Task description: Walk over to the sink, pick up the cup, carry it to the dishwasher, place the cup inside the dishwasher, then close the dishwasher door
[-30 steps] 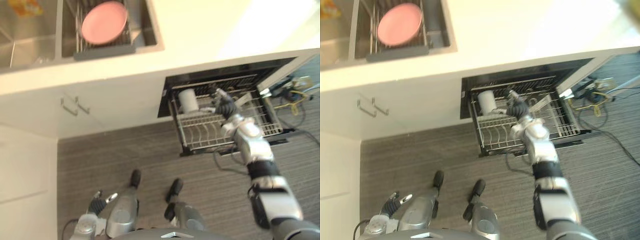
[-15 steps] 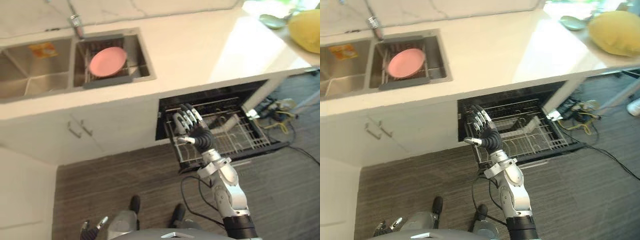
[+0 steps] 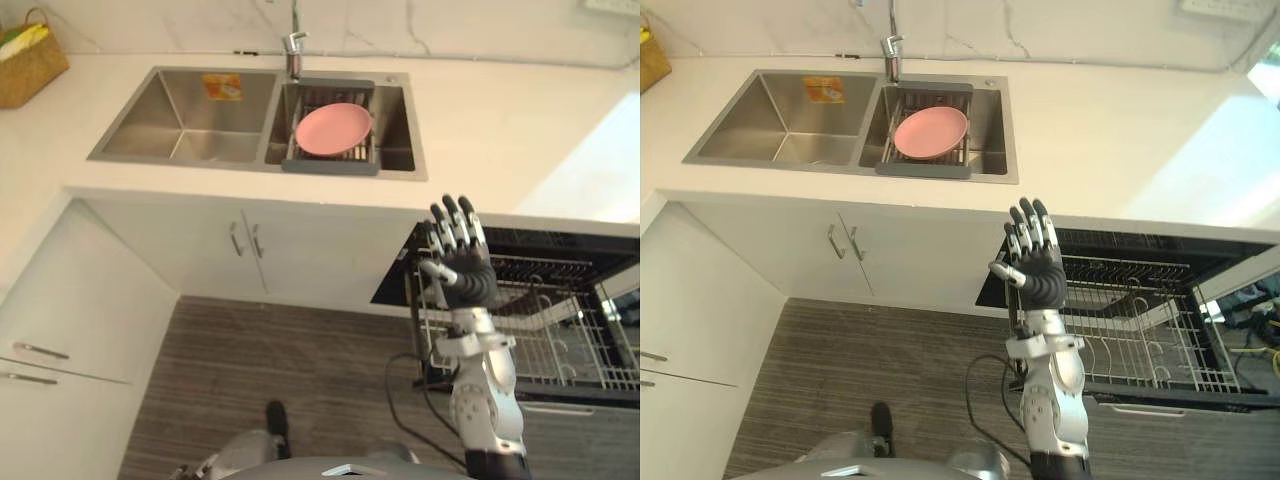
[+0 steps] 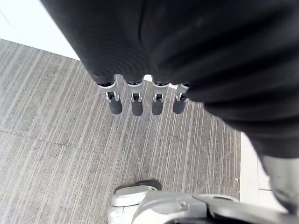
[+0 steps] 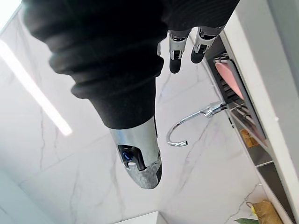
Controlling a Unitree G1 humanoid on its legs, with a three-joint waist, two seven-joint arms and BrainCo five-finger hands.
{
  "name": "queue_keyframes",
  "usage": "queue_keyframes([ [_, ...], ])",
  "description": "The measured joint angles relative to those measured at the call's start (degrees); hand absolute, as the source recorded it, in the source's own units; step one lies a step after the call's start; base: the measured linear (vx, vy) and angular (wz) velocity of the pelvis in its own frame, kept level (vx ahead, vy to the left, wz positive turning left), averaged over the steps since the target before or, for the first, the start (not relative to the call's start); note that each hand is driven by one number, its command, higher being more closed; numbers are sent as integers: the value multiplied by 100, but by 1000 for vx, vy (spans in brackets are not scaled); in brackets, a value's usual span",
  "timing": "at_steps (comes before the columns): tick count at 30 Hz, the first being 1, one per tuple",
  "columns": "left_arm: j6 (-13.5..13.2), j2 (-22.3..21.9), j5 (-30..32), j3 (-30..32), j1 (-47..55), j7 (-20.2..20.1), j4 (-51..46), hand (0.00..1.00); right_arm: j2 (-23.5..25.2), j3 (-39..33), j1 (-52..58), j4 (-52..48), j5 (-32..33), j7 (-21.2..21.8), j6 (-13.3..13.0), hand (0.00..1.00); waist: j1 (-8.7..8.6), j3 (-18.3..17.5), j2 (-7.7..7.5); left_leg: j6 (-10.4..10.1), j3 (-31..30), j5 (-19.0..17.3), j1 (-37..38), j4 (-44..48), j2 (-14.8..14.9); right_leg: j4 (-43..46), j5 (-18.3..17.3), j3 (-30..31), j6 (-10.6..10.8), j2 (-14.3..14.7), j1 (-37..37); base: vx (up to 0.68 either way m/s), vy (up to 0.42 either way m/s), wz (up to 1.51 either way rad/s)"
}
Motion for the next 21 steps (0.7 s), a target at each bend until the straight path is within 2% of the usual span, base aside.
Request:
queue_keyframes([
  [2,101,144,-4,-78,-3,-62,46,0,-31,-117,179,-148,11,-12,-9,0,39,-65,-168,15,-108,57,103,-22,-111,132,-68,425,96,23,13,167,-59,65],
  [3,109,154,-5,-83,-16,-79,46,0,-30,-147,149,-147,39,-8,-14,0,64,-72,-175,11,-120,65,103,-17,-113,116,-15,453,135,38,20,151,-32,17],
  [4,108,183,-7,-83,-65,-118,47,0,-28,-183,35,-145,154,-2,-24,0,84,-119,-257,0,-133,72,98,-23,-88,81,121,452,200,81,40,93,-36,6],
  [7,-46,196,-18,-85,-125,-194,66,0,-28,-333,-215,-128,231,-3,-138,0,66,-92,-199,-9,-107,77,115,-59,-55,49,253,468,256,115,77,35,-25,0],
  [8,-122,183,-59,-92,-148,-192,79,0,-28,-411,-286,-116,229,-63,-158,0,74,-78,-174,-21,-100,88,193,-118,-54,4,307,487,327,115,144,23,-27,-3],
  [10,-238,178,-133,-111,-194,-178,232,0,-26,-465,-278,-87,227,-269,-158,0,79,-95,-151,-32,-67,126,351,-281,-47,-119,361,574,334,149,267,-2,-20,-12],
  [12,-279,166,-128,-112,-221,-99,289,0,-26,-504,-277,-84,213,-486,-165,0,75,-115,-120,-81,-9,138,417,-471,-19,-213,420,648,334,181,296,-68,-26,-25],
  [13,-306,158,-124,-105,-221,16,290,0,-25,-497,-277,-84,166,-566,-179,0,82,-119,-116,-39,70,102,424,-504,2,-285,433,693,336,197,295,-105,-27,-39],
  [15,-322,93,-123,-7,-250,301,294,0,-25,-498,-262,-84,118,-732,-181,0,71,-117,-108,-52,263,-110,313,-127,51,-496,421,872,354,214,324,-50,-18,-46],
  [16,-325,66,-123,24,-262,346,296,0,-25,-499,-253,-84,125,-738,-181,0,65,-112,-83,-57,314,-252,196,142,94,-511,407,920,377,230,327,-17,-12,-37],
  [17,-365,8,-123,51,-268,468,298,0,-31,-499,-228,-85,126,-734,-181,0,50,-126,-3,-113,387,-597,-95,855,225,-472,329,946,498,281,314,-36,-14,-26],
  [18,-385,-18,-123,49,-272,501,298,0,-34,-503,-215,-85,124,-734,-182,0,45,-130,46,-123,391,-746,-204,1115,292,-438,297,965,558,316,308,-67,-35,-26],
  [19,-468,-105,-106,66,-281,619,310,0,-40,-497,-135,-85,124,-724,-187,0,26,-146,213,-117,362,-987,-452,1678,476,-259,219,1049,654,464,259,-46,-51,-13],
  [20,-534,-153,-96,77,-281,728,327,0,-40,-460,-45,-87,130,-717,-189,0,25,-177,299,-167,359,-1022,-498,1760,548,-151,107,1083,486,548,201,-18,-62,0],
  [21,-648,-226,-45,216,-313,785,391,0,-57,-442,-25,-128,140,-717,-204,0,29,-187,285,-214,379,-1041,-576,2071,668,-113,-2,1091,372,620,174,22,-69,13],
])
